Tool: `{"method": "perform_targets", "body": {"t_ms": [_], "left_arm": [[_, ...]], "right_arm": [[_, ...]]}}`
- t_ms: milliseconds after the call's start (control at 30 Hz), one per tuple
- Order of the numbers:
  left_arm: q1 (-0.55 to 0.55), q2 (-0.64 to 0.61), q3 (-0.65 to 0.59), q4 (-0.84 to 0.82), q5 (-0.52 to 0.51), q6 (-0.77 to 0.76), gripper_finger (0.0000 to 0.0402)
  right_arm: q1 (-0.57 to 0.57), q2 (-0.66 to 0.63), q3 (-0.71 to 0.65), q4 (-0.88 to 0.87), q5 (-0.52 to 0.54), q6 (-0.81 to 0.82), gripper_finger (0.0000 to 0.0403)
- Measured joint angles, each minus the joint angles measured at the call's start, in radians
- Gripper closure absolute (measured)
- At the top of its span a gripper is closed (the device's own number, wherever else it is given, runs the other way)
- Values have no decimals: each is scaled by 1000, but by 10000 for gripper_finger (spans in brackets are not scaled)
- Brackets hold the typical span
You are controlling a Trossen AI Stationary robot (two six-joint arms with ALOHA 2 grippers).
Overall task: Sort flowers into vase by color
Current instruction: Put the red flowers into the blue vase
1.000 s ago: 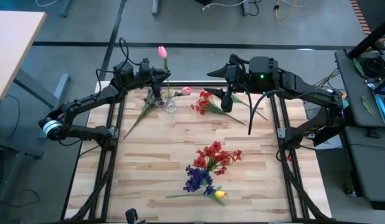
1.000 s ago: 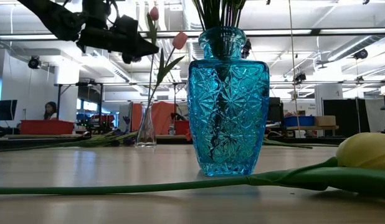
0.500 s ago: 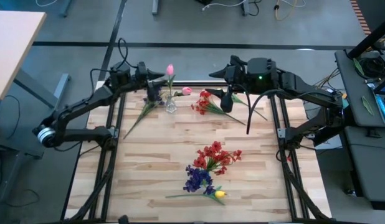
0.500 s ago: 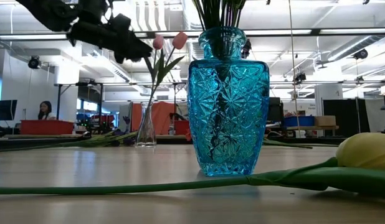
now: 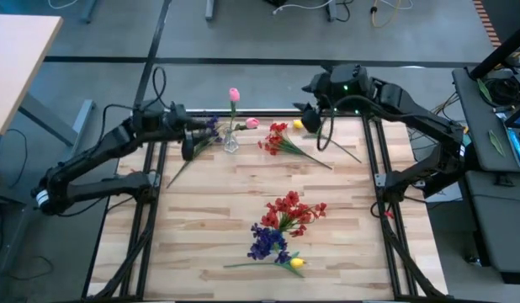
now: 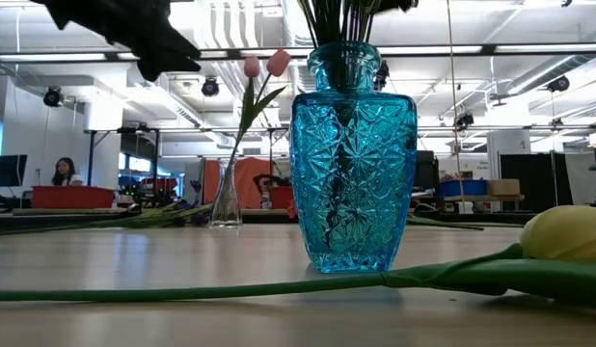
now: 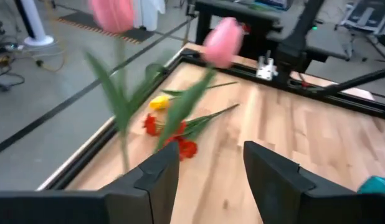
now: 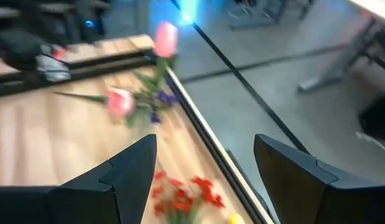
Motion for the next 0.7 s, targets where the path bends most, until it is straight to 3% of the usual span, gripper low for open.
{"method": "perform_targets", "body": {"t_ms": [167, 333, 500, 700], "left_arm": [[-199, -64, -55, 29, -176, -45, 249], [-357, -101, -114, 90, -257, -56, 251], [-434, -124, -170, 156, -289, -68, 251], [-452, -128, -255, 228, -289, -102, 251]], "right_arm": [[-79, -6, -56, -15, -7, 11, 142], [-115, -6, -165, -20, -11, 18, 142], [-143, -17, -287, 10, -60, 41, 142], [-146, -40, -459, 111, -93, 67, 142]]}}
